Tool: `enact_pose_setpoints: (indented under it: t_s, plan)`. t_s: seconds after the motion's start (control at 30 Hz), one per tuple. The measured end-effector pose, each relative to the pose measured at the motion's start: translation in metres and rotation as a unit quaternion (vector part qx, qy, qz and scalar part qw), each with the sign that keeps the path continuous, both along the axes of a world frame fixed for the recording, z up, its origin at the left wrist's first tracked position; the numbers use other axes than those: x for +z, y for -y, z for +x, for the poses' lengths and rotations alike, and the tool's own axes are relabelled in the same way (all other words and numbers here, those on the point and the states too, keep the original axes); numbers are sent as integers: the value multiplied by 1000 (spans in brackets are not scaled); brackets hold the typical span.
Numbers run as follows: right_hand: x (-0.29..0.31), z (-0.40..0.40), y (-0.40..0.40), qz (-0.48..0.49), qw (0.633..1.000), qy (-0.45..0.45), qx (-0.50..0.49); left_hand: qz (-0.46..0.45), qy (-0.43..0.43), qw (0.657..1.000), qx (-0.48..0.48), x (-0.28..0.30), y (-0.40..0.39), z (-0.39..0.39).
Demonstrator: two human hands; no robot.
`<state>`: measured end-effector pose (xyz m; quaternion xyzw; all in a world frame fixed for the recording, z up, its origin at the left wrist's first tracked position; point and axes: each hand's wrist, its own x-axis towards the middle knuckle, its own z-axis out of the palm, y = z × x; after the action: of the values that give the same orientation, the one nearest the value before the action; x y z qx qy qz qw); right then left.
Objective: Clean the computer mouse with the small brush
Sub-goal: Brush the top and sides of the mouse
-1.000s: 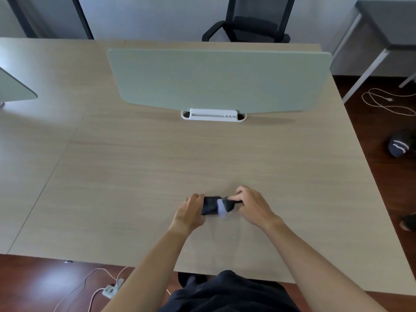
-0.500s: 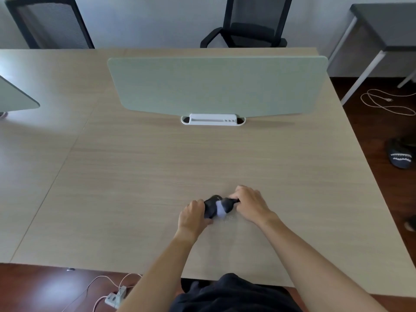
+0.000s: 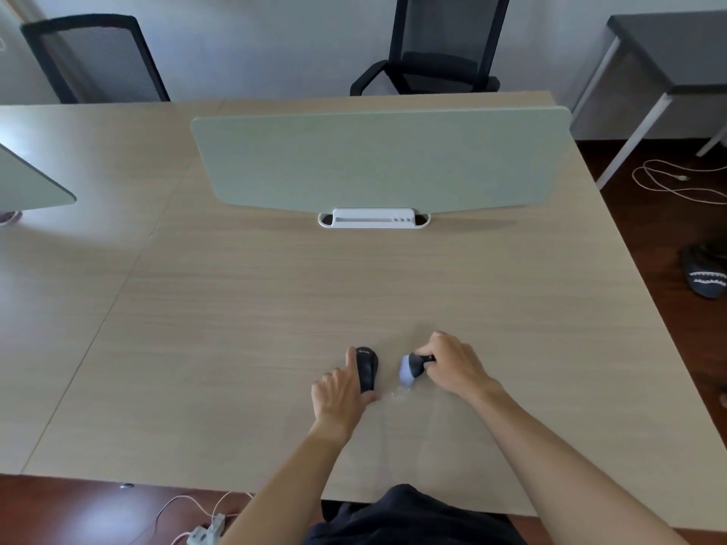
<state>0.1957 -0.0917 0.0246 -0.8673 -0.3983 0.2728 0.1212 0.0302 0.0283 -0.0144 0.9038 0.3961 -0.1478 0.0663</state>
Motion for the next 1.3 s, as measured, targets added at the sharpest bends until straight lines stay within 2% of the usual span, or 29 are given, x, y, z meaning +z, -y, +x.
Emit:
enact_pose_setpoints:
  t_s: [0.07, 0.23, 0.3, 0.47, 0.57, 0.67, 0.73, 0.9, 0.97, 1.1, 1.2, 1.3]
  plan:
    - [-3, 4, 1, 32, 999, -13, -34, 1, -17, 1000, -2, -2, 4, -2]
    - [-9, -17, -23, 126, 987, -93, -39, -28, -40, 997, -51, -5, 3, -4]
    - [-12, -27, -27, 120, 987, -105, -28, -60, -18, 997, -38, -7, -3, -6]
    - [-14, -15, -8, 29, 999, -40, 9, -185, 43, 982, -13, 6, -19, -12]
    - [-11, -9, -8, 66, 996, -50, -24, -217, 49, 975, -9, 9, -25, -12]
    - [-7, -19, -21, 112, 987, -109, -25, -231, 53, 971, -8, 11, -28, -10]
    - [-5, -28, -26, 104, 989, -103, 6, -235, 50, 971, -3, 13, -29, -8]
    - [-2, -19, -17, 49, 997, 13, 54, -227, 20, 974, -8, 8, -34, -5]
    - [0, -13, -17, 57, 997, 9, 48, -203, 15, 979, -26, 7, -33, -1]
    - [4, -28, -26, 105, 991, -60, 53, -114, 9, 988, -104, 7, -34, 7]
    - [0, -41, -22, 82, 991, -60, 92, -126, -1, 979, -160, 6, -39, 7]
    - [-5, -32, -10, 65, 994, -19, 83, -149, 9, 976, -156, 2, -45, 4]
